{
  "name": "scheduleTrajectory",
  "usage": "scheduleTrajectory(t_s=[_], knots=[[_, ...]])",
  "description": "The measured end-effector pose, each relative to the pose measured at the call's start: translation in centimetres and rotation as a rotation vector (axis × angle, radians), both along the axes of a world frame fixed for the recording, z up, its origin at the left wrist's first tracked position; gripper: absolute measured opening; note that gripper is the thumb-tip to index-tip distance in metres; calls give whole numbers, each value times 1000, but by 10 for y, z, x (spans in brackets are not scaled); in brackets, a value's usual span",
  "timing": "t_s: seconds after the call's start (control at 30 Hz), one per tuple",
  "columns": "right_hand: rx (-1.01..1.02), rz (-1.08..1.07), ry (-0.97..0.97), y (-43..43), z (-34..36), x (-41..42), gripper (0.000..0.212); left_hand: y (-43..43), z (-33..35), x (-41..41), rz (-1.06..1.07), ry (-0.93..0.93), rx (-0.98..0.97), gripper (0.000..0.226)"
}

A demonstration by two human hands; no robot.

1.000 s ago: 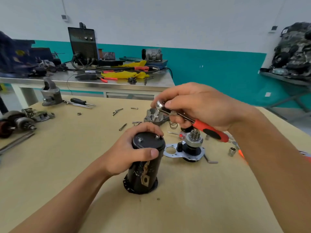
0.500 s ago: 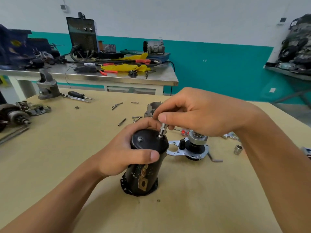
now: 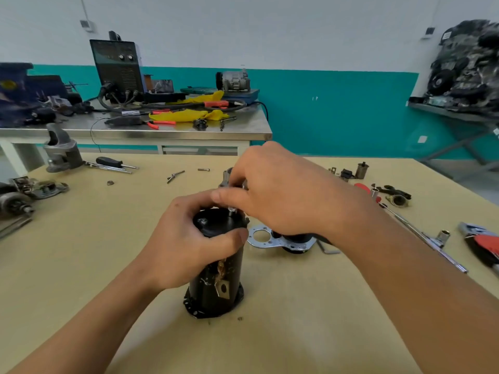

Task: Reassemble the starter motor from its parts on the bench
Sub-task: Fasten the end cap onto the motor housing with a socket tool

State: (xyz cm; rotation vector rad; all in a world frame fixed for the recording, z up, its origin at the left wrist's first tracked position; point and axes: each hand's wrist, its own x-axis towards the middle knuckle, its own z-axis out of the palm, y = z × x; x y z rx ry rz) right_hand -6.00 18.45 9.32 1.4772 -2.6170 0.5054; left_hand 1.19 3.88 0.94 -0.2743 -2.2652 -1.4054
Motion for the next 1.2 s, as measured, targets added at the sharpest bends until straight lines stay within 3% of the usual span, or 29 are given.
scheduleTrajectory(t_s=[0.17, 0.33, 0.4, 0.73, 0.97, 1.2], knots=[[118, 63, -95, 22, 17, -12, 20, -3, -1, -2, 23, -14, 24, 32], [87, 75, 183, 13, 7, -16, 35, -9, -1, -2, -10, -34, 105, 42], [52, 109, 184, 12, 4, -17, 34, -12, -1, -2, -16, -37, 117, 46], [19, 142, -254, 24, 5, -23, 10, -3, -2, 0, -15, 13, 100, 28], [-168, 118, -797, 25, 2, -35, 18, -6, -2, -1, -9, -13, 66, 31], [-243, 112, -1164, 21, -7, -46, 22, -12, -3, -2, -76, -34, 110, 32]])
